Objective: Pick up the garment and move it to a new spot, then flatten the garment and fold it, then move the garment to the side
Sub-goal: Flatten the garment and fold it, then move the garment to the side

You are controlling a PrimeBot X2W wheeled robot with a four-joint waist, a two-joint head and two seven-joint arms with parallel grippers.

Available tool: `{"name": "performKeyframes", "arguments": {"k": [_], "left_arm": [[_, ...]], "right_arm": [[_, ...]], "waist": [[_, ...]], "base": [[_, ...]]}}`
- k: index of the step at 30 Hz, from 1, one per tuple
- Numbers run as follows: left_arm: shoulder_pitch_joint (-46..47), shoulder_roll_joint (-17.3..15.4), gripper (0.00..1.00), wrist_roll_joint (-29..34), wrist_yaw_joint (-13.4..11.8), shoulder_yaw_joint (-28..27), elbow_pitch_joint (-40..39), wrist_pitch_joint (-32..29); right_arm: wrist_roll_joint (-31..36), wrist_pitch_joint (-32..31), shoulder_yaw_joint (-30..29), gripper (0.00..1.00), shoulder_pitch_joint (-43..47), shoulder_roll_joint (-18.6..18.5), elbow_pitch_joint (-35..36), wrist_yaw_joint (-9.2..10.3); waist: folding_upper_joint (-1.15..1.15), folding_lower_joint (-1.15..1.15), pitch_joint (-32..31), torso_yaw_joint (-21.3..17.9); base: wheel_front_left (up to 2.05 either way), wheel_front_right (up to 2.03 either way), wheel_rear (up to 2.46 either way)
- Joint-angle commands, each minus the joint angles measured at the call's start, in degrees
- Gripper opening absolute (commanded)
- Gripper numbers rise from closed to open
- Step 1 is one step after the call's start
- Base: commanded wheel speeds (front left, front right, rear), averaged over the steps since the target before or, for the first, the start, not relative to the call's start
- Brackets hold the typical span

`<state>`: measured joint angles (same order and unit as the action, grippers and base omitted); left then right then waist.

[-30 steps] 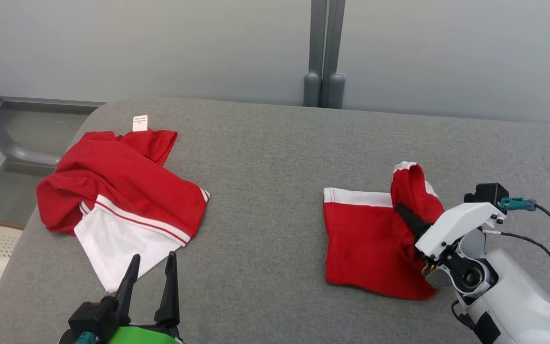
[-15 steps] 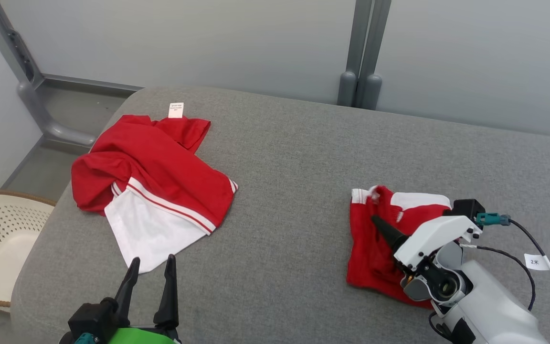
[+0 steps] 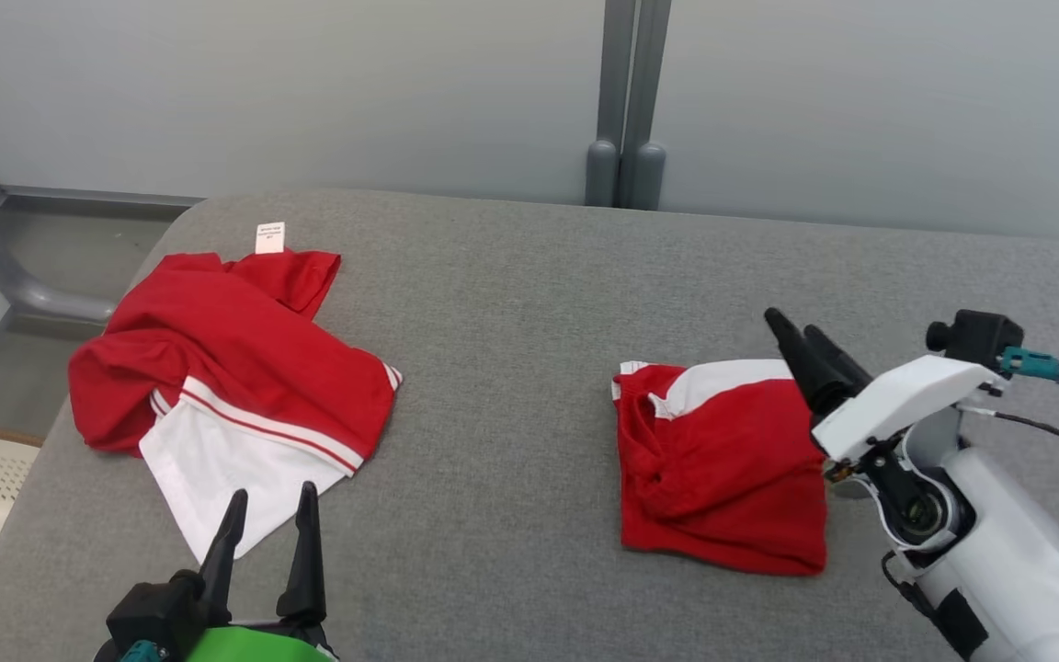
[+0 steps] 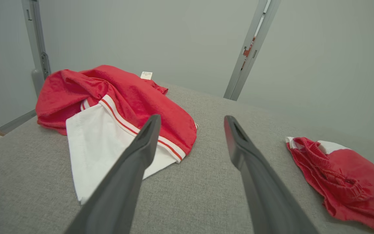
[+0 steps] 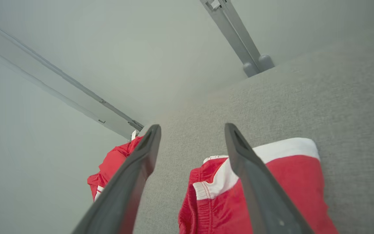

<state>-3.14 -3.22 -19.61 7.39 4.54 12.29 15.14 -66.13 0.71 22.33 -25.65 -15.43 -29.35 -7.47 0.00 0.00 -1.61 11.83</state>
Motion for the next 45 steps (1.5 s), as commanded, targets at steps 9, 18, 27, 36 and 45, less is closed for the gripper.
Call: {"name": "performKeyframes", "arguments": {"k": [9, 18, 27, 36, 45], "left_arm": [[-0.89, 0.14, 1.0, 0.96, 0.01, -2.84, -3.53, 0.0], [-0.78, 0.26, 1.0, 3.31, 0.04, -3.36, -5.65, 0.0], [-0.11, 0.29, 1.0, 5.32, 0.07, -3.31, -5.69, -0.01], [0.54, 0.31, 1.0, 6.09, 0.11, -3.16, -4.67, 0.0], [1.46, 0.31, 1.0, 6.01, 0.14, -2.65, -3.65, -0.01]], "right_arm": [[12.15, 12.78, 0.29, 1.0, 3.82, -6.58, 8.46, -0.04], [29.34, 14.46, -9.99, 1.0, 12.96, -2.9, 14.06, -0.04], [41.84, 14.48, -16.28, 1.0, 21.19, 2.06, 17.47, -0.04], [44.69, 14.49, -17.14, 1.0, 21.96, 3.51, 17.66, -0.04], [43.19, 14.49, -14.45, 1.0, 19.53, 2.73, 14.69, -0.04]], "waist": [[0.0, 0.0, -0.78, -7.3], [0.0, 0.0, -0.89, -10.2], [0.0, 0.0, -0.85, -10.71], [0.0, 0.0, -0.67, -11.01], [0.0, 0.0, -0.04, -10.37]], "base": [[0.0, 0.0, 0.0], [0.0, 0.0, 0.0], [0.0, 0.0, 0.0], [0.0, 0.0, 0.0], [0.0, 0.0, 0.0]]}}
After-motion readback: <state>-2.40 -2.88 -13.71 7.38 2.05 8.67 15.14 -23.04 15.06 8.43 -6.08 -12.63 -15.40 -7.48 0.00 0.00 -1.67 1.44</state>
